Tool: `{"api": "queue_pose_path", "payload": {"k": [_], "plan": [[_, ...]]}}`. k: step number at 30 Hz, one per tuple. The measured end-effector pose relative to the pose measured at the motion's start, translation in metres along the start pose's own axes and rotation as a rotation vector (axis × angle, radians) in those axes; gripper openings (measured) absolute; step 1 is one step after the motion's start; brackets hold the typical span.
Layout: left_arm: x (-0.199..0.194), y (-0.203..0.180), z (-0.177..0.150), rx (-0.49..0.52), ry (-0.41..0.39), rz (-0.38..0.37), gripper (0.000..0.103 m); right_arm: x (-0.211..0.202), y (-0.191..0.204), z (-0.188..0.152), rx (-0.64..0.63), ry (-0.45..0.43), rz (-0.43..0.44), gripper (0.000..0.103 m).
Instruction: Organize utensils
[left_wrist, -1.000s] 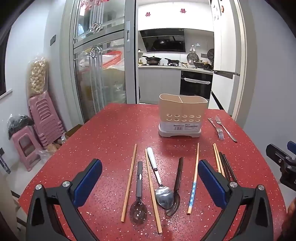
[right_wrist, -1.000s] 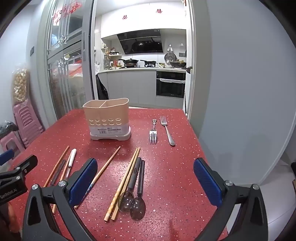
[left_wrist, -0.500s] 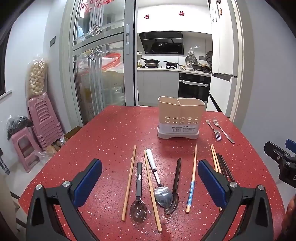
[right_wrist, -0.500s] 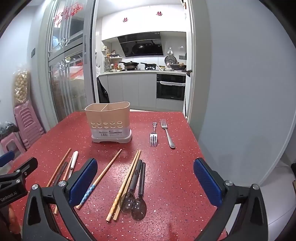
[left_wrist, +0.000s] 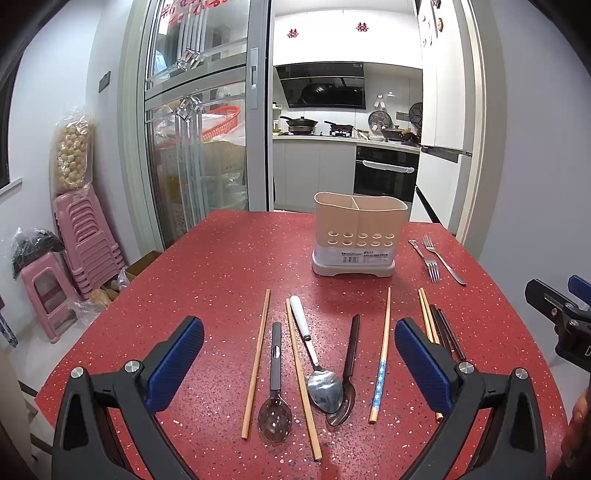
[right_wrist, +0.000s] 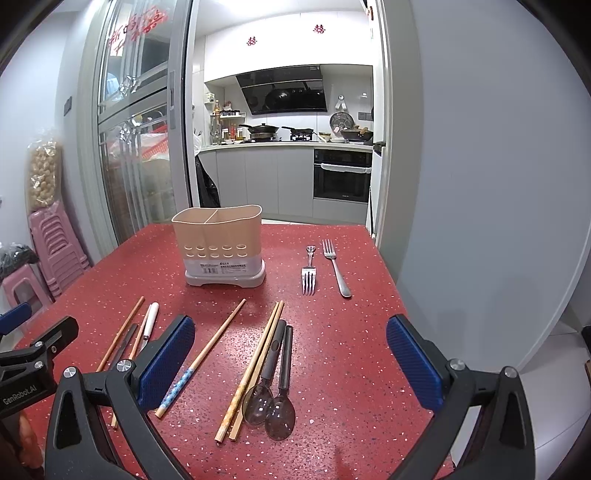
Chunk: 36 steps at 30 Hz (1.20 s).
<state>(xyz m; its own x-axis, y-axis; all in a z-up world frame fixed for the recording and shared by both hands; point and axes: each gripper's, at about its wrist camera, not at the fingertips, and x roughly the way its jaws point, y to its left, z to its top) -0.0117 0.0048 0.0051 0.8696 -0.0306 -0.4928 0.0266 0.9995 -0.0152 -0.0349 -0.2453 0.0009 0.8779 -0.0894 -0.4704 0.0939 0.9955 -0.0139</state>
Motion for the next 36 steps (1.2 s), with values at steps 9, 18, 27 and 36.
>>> {"api": "queue_pose_path", "payload": {"k": [9,18,27,36], "plan": [[0.0,-0.0021,0.0002,0.001,0.001,-0.004,0.103,-0.0004,0.0013,0.0007,0.0,-0.002,0.0,0.103],[-0.0005,-0.0045,0.0002,0.005,-0.003,-0.007,0.103,-0.0013,-0.0009,-0.001,0.009,-0.01,0.003,0.103],[-0.0001,-0.0046,0.0,0.006,-0.004,-0.007,0.103,-0.0025,-0.0016,-0.0014,0.009,-0.014,0.001,0.103],[-0.0002,-0.0066,0.0,0.007,-0.004,-0.009,0.103,-0.0047,-0.0016,-0.0011,0.015,-0.015,-0.002,0.103]]}}
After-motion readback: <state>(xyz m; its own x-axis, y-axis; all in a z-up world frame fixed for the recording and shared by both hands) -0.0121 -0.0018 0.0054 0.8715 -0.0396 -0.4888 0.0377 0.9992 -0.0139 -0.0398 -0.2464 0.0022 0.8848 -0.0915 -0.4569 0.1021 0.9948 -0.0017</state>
